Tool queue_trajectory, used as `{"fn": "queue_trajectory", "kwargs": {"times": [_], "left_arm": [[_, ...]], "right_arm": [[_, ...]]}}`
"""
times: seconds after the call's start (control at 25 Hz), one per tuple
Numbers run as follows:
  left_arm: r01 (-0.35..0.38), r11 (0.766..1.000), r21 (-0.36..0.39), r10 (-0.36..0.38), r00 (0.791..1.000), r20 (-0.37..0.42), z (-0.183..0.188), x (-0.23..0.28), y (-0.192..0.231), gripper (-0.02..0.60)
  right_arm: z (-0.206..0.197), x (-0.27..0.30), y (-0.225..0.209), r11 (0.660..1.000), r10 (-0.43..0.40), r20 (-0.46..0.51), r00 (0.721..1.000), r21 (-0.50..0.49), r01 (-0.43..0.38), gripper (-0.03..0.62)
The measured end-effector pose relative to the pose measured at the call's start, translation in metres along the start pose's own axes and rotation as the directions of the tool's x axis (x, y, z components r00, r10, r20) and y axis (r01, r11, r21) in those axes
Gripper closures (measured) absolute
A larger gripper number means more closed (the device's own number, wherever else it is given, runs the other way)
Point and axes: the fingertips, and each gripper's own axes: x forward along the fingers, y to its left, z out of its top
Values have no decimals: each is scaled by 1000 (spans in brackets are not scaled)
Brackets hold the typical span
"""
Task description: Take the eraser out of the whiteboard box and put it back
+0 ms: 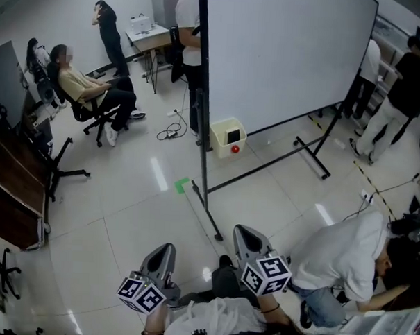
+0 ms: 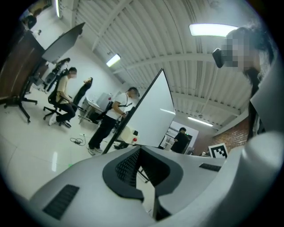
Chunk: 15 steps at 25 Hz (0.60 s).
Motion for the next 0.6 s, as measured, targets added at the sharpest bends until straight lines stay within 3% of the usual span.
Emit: {"fn": "queue_trajectory", "kwargs": {"times": [0.12,0.28,0.6], "left_arm": [[68,998,9,-68,996,-57,-21,-5,-23,594],[131,991,26,-129,989,-69,-32,-14,-50,594],[119,991,56,-118,993,-18,-23,-34,-57,594]], "right_arm": [[-18,-34,4,999,-39,-16,999,13,39,594],[-28,-60,3,997,-71,-32,997,-10,71,594],[-27,-64,22,996,-36,-54,998,-81,32,595]]}}
